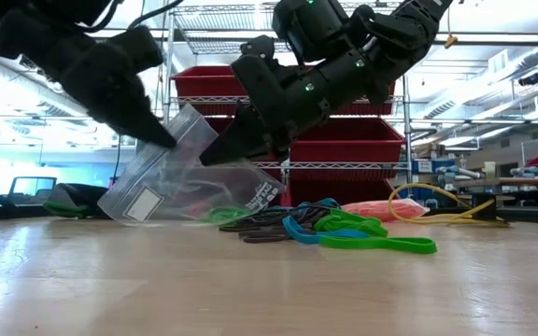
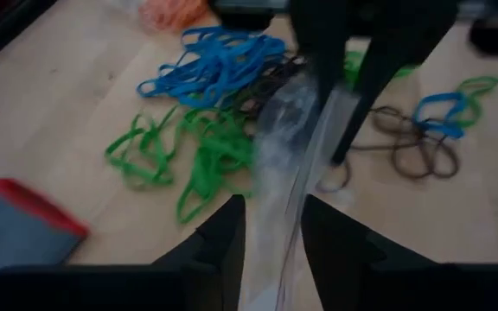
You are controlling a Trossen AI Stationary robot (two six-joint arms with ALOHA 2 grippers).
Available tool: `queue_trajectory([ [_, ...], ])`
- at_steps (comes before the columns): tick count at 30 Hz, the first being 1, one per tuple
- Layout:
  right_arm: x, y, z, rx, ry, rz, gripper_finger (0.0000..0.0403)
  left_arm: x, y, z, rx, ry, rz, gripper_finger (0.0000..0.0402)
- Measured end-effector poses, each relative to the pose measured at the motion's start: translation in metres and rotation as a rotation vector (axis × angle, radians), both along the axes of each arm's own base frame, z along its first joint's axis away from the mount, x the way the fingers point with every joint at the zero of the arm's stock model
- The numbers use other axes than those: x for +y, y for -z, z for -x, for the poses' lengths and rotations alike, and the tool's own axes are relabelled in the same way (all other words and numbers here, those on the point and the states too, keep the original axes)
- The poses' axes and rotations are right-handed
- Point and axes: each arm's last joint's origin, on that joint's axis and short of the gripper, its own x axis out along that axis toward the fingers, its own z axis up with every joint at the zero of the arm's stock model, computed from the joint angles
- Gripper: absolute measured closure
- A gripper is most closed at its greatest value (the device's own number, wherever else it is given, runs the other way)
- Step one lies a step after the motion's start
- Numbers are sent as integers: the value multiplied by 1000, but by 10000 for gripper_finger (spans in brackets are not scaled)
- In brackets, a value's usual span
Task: Sort rubber bands
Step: Open the transparent zip bag
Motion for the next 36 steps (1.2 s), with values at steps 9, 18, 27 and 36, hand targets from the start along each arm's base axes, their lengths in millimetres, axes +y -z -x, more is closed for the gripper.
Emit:
queue_trajectory([
  [9, 0, 0, 0, 0, 0, 0, 403, 2, 17, -10, 69, 52, 43, 302],
  [18, 0, 1, 0, 9, -3, -1, 403, 3, 3, -1, 63, 73, 70, 302],
  [27, 0, 1, 1, 17, -7, -1, 403, 6, -20, 22, 50, 66, 84, 302],
  [36, 0, 1, 1, 16, -7, -1, 403, 8, -22, 26, 43, 30, 60, 302],
])
